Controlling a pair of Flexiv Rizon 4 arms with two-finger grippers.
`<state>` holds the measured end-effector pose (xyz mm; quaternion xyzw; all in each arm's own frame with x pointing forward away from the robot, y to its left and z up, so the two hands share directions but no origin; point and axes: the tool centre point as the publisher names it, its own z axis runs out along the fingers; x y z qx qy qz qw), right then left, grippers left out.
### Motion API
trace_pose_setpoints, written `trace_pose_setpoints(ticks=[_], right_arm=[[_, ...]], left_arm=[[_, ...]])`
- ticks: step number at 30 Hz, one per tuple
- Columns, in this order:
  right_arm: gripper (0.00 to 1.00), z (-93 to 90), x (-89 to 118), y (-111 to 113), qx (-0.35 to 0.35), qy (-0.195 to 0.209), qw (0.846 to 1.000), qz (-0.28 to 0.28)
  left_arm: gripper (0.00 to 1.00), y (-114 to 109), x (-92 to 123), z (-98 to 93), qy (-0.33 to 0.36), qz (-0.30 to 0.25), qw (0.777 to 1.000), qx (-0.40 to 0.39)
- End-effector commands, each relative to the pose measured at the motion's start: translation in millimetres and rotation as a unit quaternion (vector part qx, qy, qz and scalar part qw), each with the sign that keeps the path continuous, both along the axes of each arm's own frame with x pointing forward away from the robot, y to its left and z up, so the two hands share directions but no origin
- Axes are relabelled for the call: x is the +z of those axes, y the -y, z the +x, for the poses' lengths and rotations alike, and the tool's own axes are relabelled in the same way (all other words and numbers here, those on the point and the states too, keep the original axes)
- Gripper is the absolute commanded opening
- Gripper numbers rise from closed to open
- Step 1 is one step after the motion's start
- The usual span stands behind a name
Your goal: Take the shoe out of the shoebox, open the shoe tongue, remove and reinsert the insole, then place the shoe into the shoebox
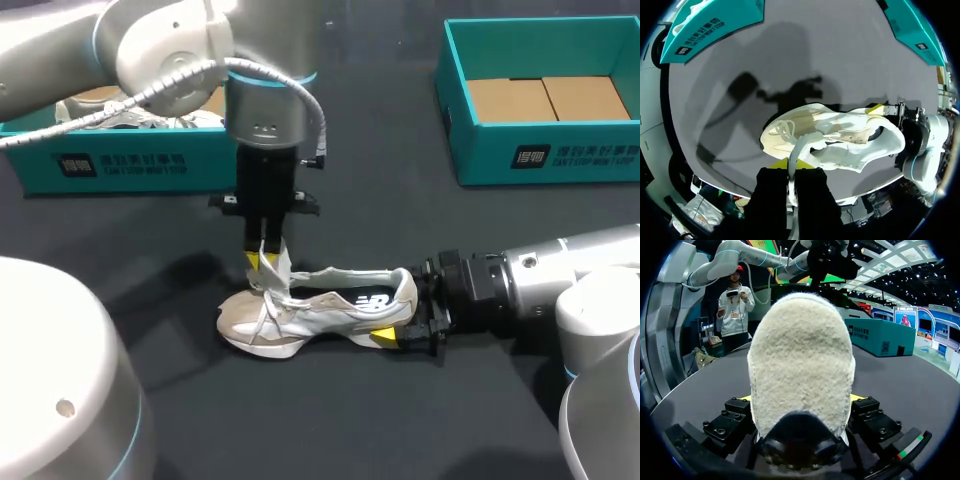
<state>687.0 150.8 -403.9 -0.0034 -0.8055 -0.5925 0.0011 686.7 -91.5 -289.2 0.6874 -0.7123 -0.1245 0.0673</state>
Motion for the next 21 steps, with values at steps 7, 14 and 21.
trace_pose_setpoints(ticks=[7,14,21], right_arm=[[0.0,-0.2,-2,-1,0.0,0.001,1.0,-0.001],[0.0,-0.2,-2,-1,0.0,0.001,1.0,-0.001],[0.0,-0.2,-2,-1,0.0,0.001,1.0,-0.001]], left_arm=[[0.0,-35,-24,-1.2,0.02,-0.058,0.998,0.031],[0.0,-45,-42,-1.2,0.027,-0.022,0.999,0.033],[0.06,-54,-59,-4.0,0.017,0.031,0.999,0.013]])
